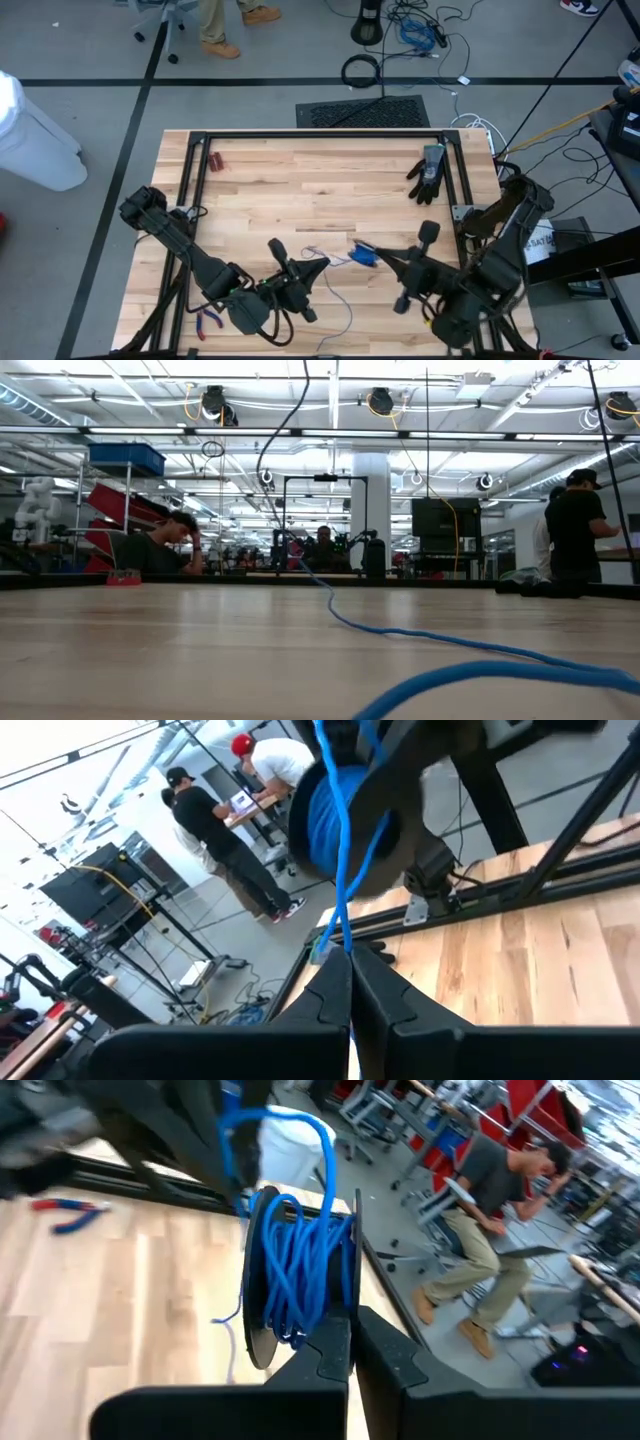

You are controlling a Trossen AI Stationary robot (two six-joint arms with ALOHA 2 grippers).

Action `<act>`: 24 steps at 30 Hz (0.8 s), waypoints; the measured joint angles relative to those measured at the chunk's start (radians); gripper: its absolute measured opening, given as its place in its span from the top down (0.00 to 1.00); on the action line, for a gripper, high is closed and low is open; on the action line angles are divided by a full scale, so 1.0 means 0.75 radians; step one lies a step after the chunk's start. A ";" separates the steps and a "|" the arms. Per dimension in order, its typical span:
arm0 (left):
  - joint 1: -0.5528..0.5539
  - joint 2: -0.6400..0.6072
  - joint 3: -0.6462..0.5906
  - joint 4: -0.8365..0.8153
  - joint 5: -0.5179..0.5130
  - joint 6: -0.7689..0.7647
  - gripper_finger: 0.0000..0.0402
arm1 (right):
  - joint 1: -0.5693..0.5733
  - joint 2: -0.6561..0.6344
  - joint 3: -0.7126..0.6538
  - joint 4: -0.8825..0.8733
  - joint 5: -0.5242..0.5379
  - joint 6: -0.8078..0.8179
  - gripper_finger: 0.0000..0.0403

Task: Coil cords
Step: Uncoil the blue wire from the spool

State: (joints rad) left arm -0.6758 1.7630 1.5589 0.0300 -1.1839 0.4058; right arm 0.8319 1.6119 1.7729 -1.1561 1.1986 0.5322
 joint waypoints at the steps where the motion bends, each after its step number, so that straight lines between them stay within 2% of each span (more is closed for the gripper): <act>1: -0.001 0.000 0.001 0.003 0.000 0.001 1.00 | -0.017 0.001 0.000 0.000 0.000 -0.001 1.00; 5: -0.011 0.000 0.001 0.019 0.084 0.005 1.00 | -0.080 0.005 0.000 0.000 0.013 -0.002 1.00; 9: -0.005 0.001 0.001 0.017 0.352 -0.008 1.00 | -0.111 0.009 0.000 0.006 0.078 -0.003 1.00; 13: 0.012 0.002 0.001 -0.054 0.527 -0.010 1.00 | -0.115 0.009 0.000 0.040 0.084 -0.030 1.00; 18: 0.044 0.010 -0.004 -0.189 0.789 -0.028 1.00 | -0.078 0.010 0.000 0.190 0.085 -0.174 1.00; 24: 0.094 0.021 -0.038 -0.218 0.814 -0.075 1.00 | -0.030 0.010 0.000 0.379 0.085 -0.363 1.00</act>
State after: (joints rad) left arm -0.6050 1.7790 1.5303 -0.1336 -0.5735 0.3492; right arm 0.8094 1.6192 1.7729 -0.8721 1.2621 0.2598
